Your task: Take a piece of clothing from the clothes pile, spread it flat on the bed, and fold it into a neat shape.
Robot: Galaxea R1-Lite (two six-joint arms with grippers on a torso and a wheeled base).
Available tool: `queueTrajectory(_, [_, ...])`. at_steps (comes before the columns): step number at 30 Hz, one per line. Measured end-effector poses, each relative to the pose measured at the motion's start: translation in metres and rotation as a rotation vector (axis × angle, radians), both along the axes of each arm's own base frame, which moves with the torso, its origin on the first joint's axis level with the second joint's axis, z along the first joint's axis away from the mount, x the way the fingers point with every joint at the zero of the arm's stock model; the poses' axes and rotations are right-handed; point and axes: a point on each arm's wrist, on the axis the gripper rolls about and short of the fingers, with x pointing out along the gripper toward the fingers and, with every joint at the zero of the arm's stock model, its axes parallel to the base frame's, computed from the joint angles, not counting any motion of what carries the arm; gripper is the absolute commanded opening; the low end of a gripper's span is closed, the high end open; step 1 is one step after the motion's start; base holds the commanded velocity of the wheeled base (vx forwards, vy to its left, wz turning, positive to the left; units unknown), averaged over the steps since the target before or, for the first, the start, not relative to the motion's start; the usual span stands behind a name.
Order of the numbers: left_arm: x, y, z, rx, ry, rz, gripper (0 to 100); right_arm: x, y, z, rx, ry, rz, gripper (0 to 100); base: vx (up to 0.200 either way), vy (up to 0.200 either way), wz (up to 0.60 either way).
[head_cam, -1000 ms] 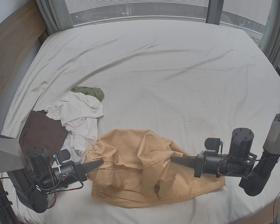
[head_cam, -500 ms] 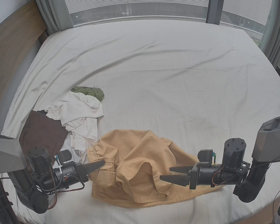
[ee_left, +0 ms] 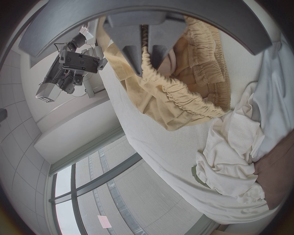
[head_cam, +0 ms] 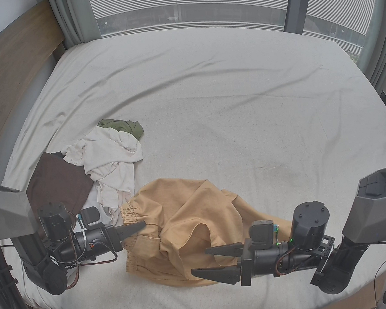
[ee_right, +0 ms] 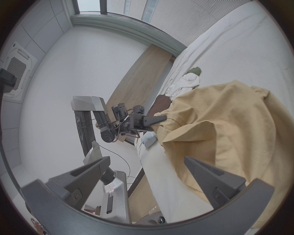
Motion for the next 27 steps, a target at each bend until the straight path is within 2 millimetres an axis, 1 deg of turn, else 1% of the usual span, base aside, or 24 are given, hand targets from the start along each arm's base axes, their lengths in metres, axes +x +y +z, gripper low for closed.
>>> queueTrajectory(9, [0.000, -0.001, 0.000, 0.000, -0.001, -0.002, 0, 0.014, 0.031, -0.002, -0.023, 0.018, 0.017, 100, 0.000, 0.000, 0.00])
queueTrajectory(16, [0.000, -0.001, 0.000, 0.000, -0.002, -0.003, 0, 0.033, 0.058, -0.006, -0.036, 0.017, 0.025, 100, 0.000, 0.000, 0.00])
queueTrajectory(20, [-0.001, -0.002, 0.000, 0.000, -0.001, -0.008, 0, 0.040, 0.067, -0.011, -0.034, 0.013, 0.024, 100, 0.000, 0.000, 0.00])
queueTrajectory(27, [-0.001, -0.003, 0.001, 0.001, -0.002, -0.010, 0, 0.049, 0.073, -0.022, -0.044, 0.001, 0.000, 100, 0.000, 0.000, 0.00])
